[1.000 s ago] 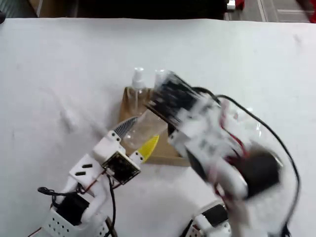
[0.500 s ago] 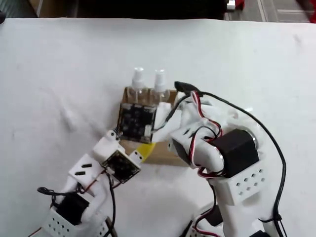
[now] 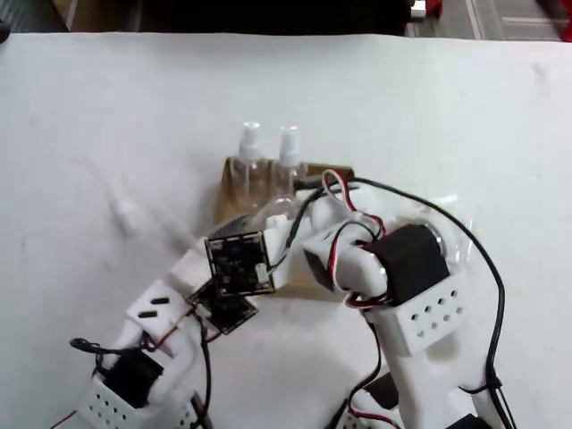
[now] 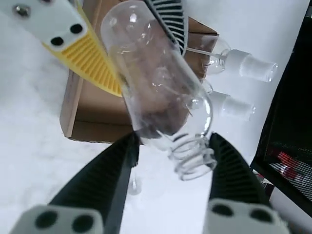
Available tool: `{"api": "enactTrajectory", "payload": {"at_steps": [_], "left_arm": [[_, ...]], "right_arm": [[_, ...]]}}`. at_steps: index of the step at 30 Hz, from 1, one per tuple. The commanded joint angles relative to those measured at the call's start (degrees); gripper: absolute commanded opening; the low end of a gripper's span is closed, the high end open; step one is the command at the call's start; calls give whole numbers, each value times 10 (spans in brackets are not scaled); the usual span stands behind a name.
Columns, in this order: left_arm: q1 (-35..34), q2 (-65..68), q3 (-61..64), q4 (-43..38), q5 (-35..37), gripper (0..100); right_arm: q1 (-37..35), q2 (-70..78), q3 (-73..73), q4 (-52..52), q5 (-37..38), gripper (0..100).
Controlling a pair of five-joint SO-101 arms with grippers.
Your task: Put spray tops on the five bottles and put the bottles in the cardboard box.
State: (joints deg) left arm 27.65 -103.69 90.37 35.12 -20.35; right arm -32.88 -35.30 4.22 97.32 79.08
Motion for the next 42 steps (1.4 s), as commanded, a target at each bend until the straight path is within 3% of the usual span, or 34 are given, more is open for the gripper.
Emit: {"api": "enactTrajectory", "payload": {"at_steps": [1, 9, 31, 36, 42], "left_arm": [[-1, -10, -36, -4, -5, 21], [0, -10, 20, -77, -5, 21], [-1, -10, 22, -76, -5, 21], [-1, -10, 22, -76, -5, 21], [-1, -10, 22, -76, -5, 21]], "right_arm": [[7, 0, -21, 14, 9, 71], [6, 0, -70, 15, -26, 173], [-30, 1, -117, 15, -27, 170], [-29, 1, -111, 15, -27, 68], [15, 1, -106, 15, -27, 133]]}}
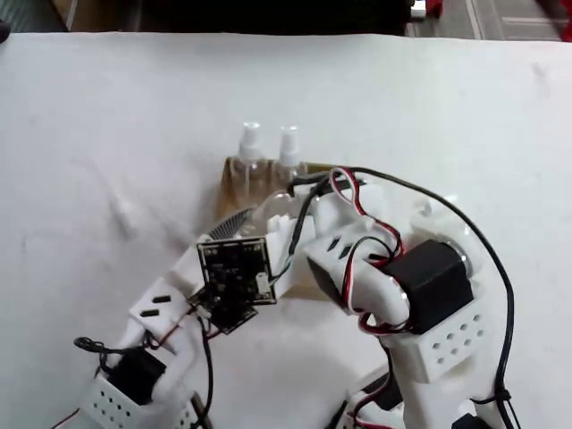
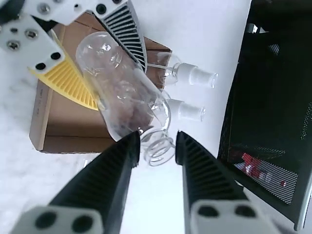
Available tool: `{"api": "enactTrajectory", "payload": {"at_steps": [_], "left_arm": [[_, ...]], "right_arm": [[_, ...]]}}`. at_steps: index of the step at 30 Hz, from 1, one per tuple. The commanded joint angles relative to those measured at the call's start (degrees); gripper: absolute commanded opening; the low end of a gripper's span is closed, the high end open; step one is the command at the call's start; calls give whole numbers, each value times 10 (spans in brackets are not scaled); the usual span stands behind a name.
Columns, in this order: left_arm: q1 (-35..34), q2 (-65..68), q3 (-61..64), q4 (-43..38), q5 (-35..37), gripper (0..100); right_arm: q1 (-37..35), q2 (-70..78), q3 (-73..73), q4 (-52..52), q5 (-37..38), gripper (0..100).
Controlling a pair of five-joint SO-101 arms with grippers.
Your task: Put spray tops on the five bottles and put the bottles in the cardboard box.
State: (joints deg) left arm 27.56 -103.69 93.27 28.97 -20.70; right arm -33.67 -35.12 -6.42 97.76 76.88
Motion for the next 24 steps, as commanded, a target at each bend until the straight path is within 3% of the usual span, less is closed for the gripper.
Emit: {"api": "enactTrajectory", "payload": {"at_steps": [1, 21, 24], "left_arm": [[0, -10, -7, -15, -2, 21], [0, -10, -7, -15, -2, 21], [0, -10, -7, -15, -2, 21]], "right_arm": [[25, 0, 8, 11, -4, 144], [-7, 15, 4, 8, -5, 160], [-8, 31, 3, 8, -6, 97]]}}
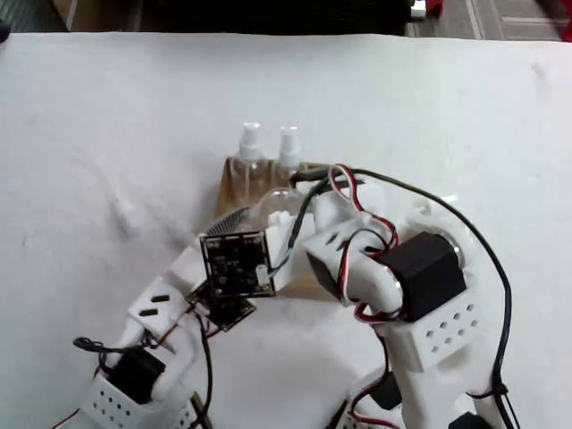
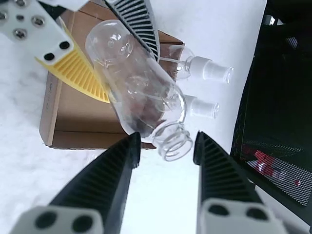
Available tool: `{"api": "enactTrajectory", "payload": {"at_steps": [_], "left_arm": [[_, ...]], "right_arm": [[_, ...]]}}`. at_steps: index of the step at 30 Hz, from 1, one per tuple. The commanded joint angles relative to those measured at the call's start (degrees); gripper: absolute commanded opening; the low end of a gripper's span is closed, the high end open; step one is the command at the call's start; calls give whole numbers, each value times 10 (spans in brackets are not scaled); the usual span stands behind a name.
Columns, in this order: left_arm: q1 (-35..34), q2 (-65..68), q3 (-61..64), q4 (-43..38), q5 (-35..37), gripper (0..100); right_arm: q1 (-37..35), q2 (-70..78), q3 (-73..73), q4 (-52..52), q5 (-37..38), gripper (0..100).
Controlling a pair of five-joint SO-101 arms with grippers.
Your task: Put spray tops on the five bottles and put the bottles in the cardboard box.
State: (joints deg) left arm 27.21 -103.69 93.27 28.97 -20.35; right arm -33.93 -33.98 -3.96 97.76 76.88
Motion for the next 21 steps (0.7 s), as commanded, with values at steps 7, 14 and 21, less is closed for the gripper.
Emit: {"api": "enactTrajectory", "payload": {"at_steps": [7, 14, 21], "left_arm": [[0, -10, -7, -15, -5, 21], [-2, -10, -9, -14, -5, 45], [0, -10, -75, 91, 1, 151]], "right_arm": [[-8, 20, -50, 4, -7, 17], [-8, 26, -41, 4, -7, 17], [-29, 26, -22, 2, -7, 17]]}}
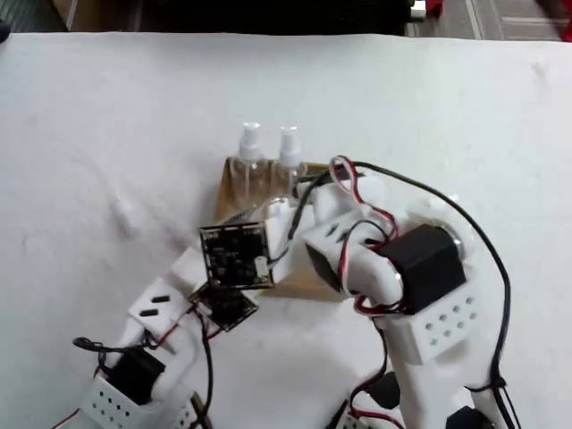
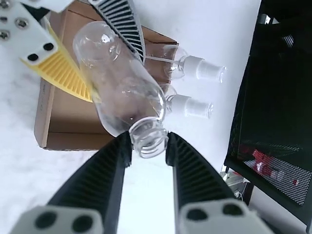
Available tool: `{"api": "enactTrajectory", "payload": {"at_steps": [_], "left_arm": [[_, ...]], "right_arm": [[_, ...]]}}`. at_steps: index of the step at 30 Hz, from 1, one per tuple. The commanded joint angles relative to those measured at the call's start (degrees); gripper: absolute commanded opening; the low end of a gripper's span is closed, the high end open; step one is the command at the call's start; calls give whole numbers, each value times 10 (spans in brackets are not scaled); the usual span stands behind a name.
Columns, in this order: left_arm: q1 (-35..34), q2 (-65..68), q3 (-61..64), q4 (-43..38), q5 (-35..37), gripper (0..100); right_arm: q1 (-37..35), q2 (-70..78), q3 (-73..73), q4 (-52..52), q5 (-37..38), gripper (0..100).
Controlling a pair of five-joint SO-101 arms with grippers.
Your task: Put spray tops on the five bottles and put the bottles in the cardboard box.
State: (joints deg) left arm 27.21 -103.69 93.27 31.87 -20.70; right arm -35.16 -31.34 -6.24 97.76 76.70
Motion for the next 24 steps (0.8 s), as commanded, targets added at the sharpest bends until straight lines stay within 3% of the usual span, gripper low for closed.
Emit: {"api": "enactTrajectory", "payload": {"at_steps": [1, 9, 17, 24], "left_arm": [[1, -10, -90, 80, 4, 153], [4, -10, -111, 127, 9, 188], [25, -10, -199, 244, 80, 225], [54, -10, -205, 272, 80, 231]], "right_arm": [[-23, 0, 1, 1, -6, 17], [-51, 0, 3, 0, -31, 17], [-57, 0, 4, 3, -41, 17], [-105, 0, 5, 4, -78, 17]]}}
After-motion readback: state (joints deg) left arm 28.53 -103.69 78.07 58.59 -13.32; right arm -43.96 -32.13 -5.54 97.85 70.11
